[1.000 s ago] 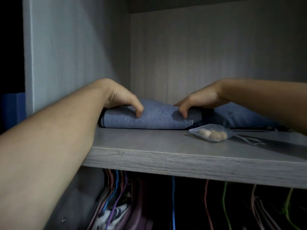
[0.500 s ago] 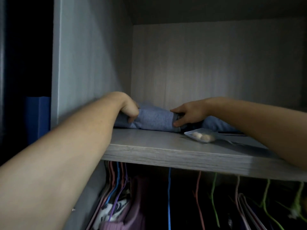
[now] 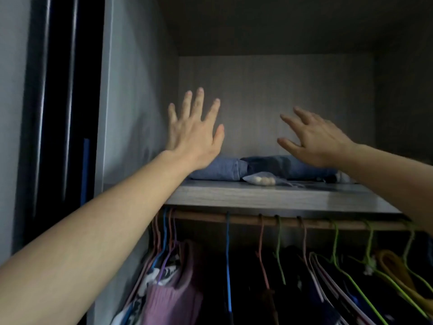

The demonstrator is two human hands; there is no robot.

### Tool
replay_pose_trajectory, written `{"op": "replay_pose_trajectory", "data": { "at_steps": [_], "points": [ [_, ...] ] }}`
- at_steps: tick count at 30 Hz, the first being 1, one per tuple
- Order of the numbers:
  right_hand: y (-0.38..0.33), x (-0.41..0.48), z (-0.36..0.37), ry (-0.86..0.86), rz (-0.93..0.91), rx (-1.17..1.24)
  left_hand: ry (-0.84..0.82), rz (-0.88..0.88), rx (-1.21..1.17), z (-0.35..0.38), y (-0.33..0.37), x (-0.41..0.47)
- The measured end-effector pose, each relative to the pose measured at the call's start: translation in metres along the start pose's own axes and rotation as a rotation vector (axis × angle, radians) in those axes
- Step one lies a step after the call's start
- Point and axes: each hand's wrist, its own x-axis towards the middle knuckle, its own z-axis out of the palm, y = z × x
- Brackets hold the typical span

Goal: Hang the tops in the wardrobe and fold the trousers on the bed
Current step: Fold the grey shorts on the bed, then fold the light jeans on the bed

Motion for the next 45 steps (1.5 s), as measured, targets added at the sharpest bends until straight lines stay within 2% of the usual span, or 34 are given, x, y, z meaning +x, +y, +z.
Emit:
{"op": "replay_pose_trajectory", "data": {
  "at_steps": [6,12,20,26,28,32,36,45],
  "points": [
    [0.019,-0.050,-0.019,0.047,0.073,-0.029,0.036,0.044,-0.090,-0.001,0.015,-0.030],
    [0.037,-0.099,-0.042,0.062,0.126,-0.079,0.023,-0.066,-0.218,-0.006,0.040,-0.034],
    [0.082,-0.210,-0.111,0.185,0.049,-0.257,0.157,-0.053,-0.467,-0.086,0.156,-0.071],
    [0.149,-0.356,-0.170,0.250,0.053,-0.404,0.203,-0.050,-0.696,-0.152,0.301,-0.133],
    [0.183,-0.411,-0.195,0.221,0.100,-0.445,0.198,-0.037,-0.775,-0.179,0.364,-0.153],
    [0.257,-0.537,-0.243,0.104,0.247,-0.535,0.166,0.102,-0.913,-0.232,0.500,-0.199],
    [0.319,-0.669,-0.291,-0.097,0.444,-0.639,0.039,0.237,-1.054,-0.285,0.632,-0.254],
    [0.412,-0.923,-0.360,-0.380,0.848,-0.833,-0.172,0.600,-1.308,-0.355,0.879,-0.378]
  ]
}}
